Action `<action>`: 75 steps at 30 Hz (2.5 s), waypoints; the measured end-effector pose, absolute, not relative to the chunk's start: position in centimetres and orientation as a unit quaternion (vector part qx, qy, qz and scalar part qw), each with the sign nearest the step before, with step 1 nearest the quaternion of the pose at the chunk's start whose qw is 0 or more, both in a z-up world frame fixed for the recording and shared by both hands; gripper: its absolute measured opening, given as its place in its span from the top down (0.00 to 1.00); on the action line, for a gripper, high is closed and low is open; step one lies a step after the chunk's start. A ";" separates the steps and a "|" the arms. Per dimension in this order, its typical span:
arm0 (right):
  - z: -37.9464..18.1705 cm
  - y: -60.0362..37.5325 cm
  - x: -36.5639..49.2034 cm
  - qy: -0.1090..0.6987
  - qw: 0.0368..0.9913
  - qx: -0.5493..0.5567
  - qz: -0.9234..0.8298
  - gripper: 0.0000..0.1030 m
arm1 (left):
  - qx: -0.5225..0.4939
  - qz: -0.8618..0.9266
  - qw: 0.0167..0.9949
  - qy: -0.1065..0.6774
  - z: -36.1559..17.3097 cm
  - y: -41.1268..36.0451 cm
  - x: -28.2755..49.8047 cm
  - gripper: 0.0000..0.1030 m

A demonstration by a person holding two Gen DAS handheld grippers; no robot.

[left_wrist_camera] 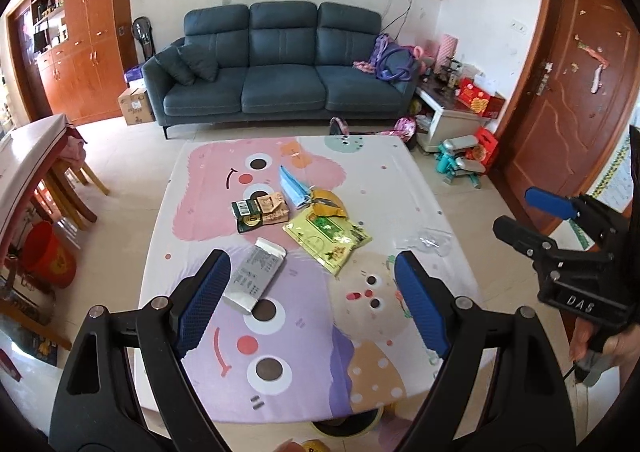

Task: Collect trash
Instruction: 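Grasp the yellow snack bag with the right tool, then grasp the blue face mask with the left tool while the right holds the yellow bag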

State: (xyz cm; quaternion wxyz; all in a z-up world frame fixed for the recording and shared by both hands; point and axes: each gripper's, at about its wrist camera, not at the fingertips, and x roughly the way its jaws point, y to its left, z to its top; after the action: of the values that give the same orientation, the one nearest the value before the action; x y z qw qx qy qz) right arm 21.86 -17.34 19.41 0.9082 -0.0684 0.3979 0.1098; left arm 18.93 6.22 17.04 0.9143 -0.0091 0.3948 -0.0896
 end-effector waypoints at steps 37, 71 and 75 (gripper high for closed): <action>-15.6 -16.5 55.9 0.590 0.702 -0.040 0.398 0.67 | -0.079 -0.003 0.829 0.553 -5.7 2.7 54.7 0.20; -12.5 -21.7 52.3 0.550 0.745 -0.023 0.378 0.71 | -0.193 0.079 0.802 0.560 -14.2 -3.3 63.0 0.96; -9.9 -21.4 51.2 0.536 0.752 -0.017 0.383 0.71 | -0.188 0.073 0.828 0.523 -9.5 -3.8 60.1 0.96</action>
State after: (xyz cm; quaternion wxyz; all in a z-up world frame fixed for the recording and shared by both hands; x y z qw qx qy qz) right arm 51.22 -21.44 -9.94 0.7519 -0.0168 0.5363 0.3831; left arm 60.08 -3.80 -9.55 0.8284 -0.1884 0.5226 0.0726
